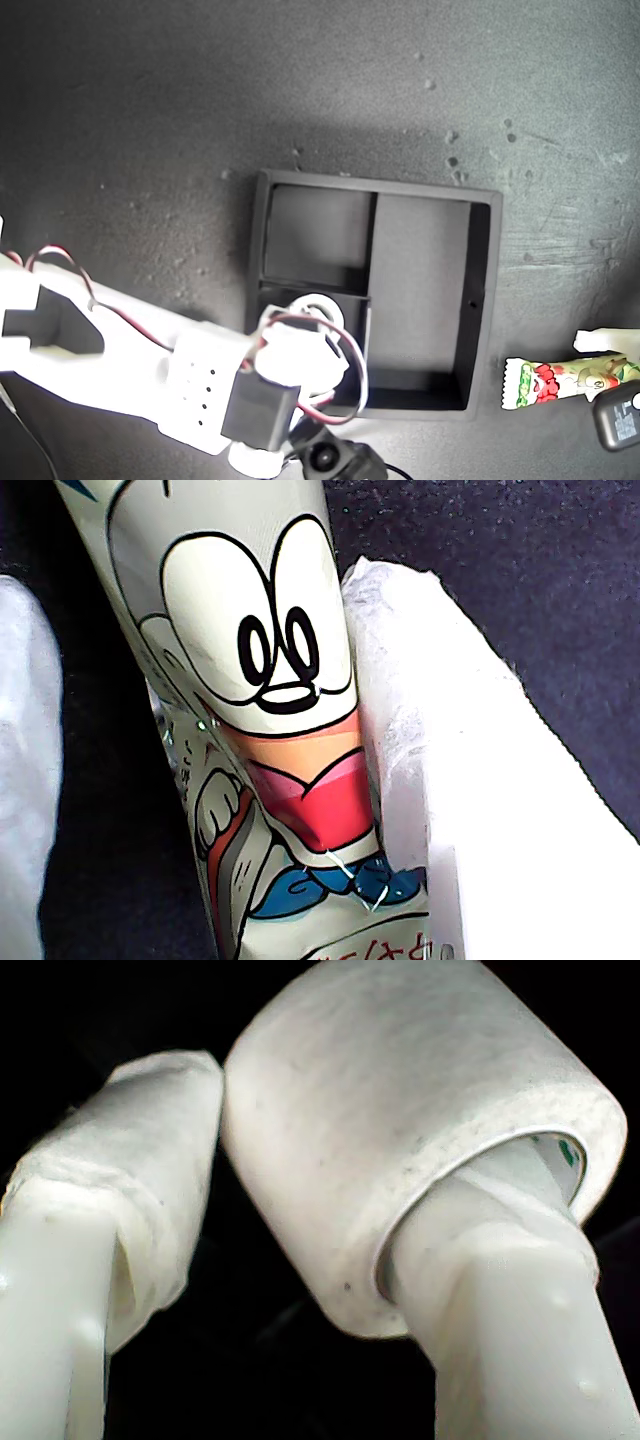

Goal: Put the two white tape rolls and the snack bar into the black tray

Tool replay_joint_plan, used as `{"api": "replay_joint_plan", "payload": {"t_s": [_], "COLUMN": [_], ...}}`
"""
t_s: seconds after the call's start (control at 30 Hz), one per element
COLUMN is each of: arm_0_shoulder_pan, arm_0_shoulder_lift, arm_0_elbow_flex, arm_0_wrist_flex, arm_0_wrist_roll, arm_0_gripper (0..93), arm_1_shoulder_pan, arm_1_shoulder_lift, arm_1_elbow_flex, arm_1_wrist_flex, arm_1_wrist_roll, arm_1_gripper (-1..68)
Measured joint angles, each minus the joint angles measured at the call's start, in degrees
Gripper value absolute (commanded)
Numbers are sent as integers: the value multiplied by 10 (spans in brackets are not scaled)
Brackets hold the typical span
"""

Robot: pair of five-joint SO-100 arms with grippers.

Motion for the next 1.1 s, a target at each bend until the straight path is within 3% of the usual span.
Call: {"api": "replay_joint_plan", "payload": {"t_s": [0.07,0.47,0.73,1.1], "arm_0_shoulder_pan": [6,11,-38,15], "arm_0_shoulder_lift": [0,92,178,137], "arm_0_elbow_flex": [0,38,69,63], "arm_0_wrist_flex": [0,0,0,1], "arm_0_wrist_roll": [-4,-15,17,-17], "arm_0_gripper": [120,109,117,127], "arm_1_shoulder_pan": [2,33,97,116], "arm_1_shoulder_lift": [0,1,7,9], "arm_1_elbow_flex": [8,21,-91,-131], "arm_1_wrist_flex": [-7,-17,156,207], "arm_1_wrist_roll": [0,5,1,0], "arm_1_gripper": [0,-5,-6,-6]}}
